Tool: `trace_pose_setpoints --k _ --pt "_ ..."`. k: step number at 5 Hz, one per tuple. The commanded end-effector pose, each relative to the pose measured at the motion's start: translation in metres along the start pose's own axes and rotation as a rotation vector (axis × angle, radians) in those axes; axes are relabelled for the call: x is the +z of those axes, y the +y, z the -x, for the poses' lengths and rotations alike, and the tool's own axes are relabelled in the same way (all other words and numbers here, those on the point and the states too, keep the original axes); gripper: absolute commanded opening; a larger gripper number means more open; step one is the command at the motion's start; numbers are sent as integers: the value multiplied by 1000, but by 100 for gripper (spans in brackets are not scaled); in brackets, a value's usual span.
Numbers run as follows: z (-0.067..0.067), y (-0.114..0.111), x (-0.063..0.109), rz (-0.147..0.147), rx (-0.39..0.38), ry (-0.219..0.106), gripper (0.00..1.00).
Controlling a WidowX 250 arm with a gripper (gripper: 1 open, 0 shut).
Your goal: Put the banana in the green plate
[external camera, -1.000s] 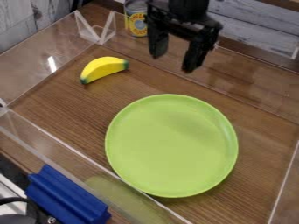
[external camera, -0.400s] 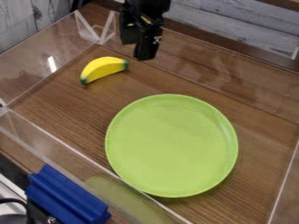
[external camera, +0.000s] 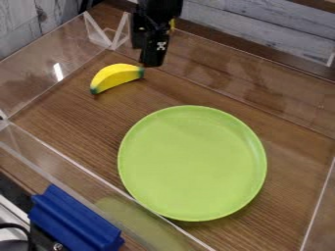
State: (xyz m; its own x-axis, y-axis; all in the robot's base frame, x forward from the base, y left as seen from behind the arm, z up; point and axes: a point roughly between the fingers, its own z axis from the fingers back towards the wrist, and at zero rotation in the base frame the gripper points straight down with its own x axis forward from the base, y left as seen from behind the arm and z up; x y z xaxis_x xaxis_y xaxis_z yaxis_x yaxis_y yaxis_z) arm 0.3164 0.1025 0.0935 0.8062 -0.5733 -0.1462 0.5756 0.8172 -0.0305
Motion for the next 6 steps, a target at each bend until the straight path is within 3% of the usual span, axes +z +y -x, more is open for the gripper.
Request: trace_pose_setpoints --k 1,3,6 --pt "2 21 12 -59 -26 -39 100" --pt "5 46 -3 -70 -87 -40 100" --pt "9 64 -23 -59 -65 -60 100"
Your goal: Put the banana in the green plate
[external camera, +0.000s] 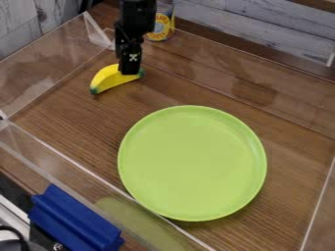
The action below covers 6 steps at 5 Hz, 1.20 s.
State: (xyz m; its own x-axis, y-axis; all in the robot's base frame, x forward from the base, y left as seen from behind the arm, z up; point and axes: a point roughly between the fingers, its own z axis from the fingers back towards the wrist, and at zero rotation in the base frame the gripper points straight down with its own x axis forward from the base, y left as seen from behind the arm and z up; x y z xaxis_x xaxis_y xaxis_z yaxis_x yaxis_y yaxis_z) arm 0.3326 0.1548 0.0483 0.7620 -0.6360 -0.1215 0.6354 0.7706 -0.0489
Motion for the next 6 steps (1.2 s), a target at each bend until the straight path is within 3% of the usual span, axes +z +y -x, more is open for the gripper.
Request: trace_pose_setpoints --k 1,6 --pt "3 13 19 -65 23 -42 100" --pt "12 19 3 -22 81 -74 100"
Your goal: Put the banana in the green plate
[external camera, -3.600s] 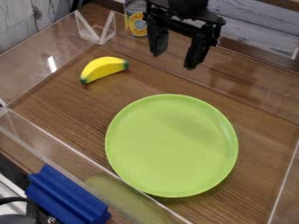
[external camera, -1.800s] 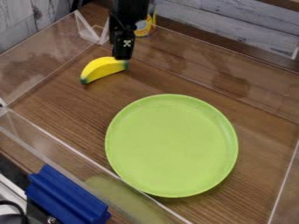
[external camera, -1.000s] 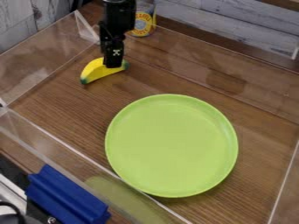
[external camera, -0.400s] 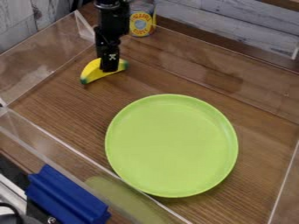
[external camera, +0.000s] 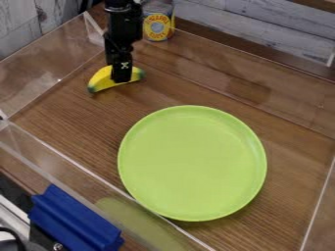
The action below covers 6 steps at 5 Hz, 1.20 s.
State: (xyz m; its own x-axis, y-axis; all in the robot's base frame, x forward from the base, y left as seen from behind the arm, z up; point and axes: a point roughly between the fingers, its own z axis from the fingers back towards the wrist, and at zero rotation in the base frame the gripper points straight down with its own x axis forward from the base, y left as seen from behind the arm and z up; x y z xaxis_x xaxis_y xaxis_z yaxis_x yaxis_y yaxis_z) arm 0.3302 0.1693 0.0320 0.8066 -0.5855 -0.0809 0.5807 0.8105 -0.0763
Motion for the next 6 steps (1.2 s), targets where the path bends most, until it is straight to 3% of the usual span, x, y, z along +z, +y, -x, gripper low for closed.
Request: trace_pose_setpoints --k 1,4,5,6 --pt "3 7 19 -43 24 -39 100" --pt "1 9 5 -12 34 -39 100" --pt "0 10 1 -8 32 -40 0" --pt "-2 10 0 -9 30 -40 0"
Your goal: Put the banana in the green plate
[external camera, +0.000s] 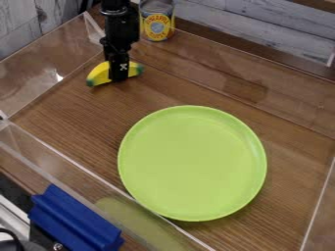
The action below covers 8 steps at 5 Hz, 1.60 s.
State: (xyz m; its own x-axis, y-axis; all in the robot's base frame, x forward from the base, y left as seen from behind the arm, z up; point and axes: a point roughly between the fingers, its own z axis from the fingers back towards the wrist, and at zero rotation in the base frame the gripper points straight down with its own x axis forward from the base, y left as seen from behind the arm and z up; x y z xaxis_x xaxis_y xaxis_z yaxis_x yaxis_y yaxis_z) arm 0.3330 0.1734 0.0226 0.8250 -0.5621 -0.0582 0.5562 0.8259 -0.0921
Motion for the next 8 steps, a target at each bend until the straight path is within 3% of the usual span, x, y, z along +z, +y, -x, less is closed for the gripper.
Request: trace_pose_setpoints --k 1,8 --pt "-3 3 13 -34 -1 -15 0" --pt "-11 -6 39 -89 -16 -13 0"
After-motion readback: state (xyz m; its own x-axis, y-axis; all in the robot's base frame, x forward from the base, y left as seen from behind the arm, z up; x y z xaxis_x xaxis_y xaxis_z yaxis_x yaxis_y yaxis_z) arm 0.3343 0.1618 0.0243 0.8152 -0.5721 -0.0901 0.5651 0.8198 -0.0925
